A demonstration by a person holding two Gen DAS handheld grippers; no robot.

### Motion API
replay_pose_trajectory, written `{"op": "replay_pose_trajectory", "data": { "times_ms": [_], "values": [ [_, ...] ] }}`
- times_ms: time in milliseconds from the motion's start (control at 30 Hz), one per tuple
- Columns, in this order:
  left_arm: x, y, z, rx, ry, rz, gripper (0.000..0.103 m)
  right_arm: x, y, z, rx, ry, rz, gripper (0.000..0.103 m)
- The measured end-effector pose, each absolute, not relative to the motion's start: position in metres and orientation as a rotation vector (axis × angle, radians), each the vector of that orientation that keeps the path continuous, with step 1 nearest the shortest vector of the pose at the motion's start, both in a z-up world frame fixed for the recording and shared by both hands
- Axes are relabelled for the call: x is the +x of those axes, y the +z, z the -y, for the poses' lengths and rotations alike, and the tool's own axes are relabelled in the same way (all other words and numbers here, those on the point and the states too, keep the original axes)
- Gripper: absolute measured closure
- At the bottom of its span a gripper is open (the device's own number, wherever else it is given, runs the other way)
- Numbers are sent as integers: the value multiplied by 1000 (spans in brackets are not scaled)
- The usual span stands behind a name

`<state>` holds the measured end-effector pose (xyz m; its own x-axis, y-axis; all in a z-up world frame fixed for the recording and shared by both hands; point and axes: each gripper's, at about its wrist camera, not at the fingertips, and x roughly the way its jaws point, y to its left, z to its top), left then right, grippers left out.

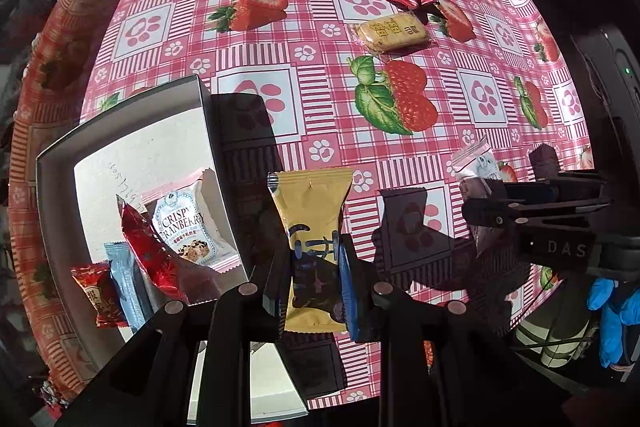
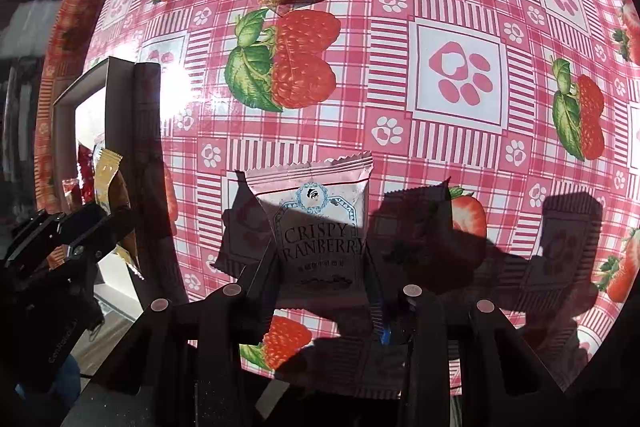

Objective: Organize snacks
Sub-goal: 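Lower both packets into the white box and open both tools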

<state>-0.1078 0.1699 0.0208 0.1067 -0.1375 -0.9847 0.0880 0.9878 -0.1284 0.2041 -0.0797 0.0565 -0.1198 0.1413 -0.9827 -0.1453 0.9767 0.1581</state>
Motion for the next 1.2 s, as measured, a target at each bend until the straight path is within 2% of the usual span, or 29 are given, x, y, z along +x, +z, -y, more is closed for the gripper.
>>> {"op": "replay_pose_trajectory", "data": {
  "times_ms": [467, 767, 800, 867, 900, 933, 967, 1000, 1100, 1133, 1167, 1200],
  "values": [
    [-147, 16, -274, -181, 18, -1448, 78, 236, 84, -116, -169, 492, -1615, 63],
    [-169, -1, -314, -246, 60, -1477, 78, 246, 63, -205, -246, 549, -1619, 63],
    [-170, -2, -316, -246, 70, -1484, 76, 246, 58, -209, -254, 550, -1622, 63],
    [-174, -5, -320, -247, 99, -1494, 57, 246, 51, -221, -267, 550, -1632, 62],
    [-176, -5, -322, -249, 114, -1491, 39, 244, 47, -224, -273, 549, -1642, 58],
    [-178, -3, -324, -251, 129, -1481, 29, 240, 43, -227, -276, 550, -1650, 52],
    [-179, 0, -325, -254, 139, -1471, 28, 235, 38, -229, -279, 548, -1652, 32],
    [-181, 2, -326, -258, 145, -1463, 27, 232, 36, -238, -280, 543, -1641, 17],
    [-186, 11, -328, -269, 180, -1439, 25, 231, 40, -231, -298, 532, -1626, 14],
    [-188, 14, -326, -275, 192, -1430, 25, 232, 39, -225, -311, 525, -1629, 10],
    [-189, 17, -325, -279, 205, -1420, 25, 231, 38, -221, -323, 518, -1627, 0],
    [-191, 21, -324, -282, 220, -1413, 25, 230, 39, -213, -328, 513, -1619, 0]
  ]
}}
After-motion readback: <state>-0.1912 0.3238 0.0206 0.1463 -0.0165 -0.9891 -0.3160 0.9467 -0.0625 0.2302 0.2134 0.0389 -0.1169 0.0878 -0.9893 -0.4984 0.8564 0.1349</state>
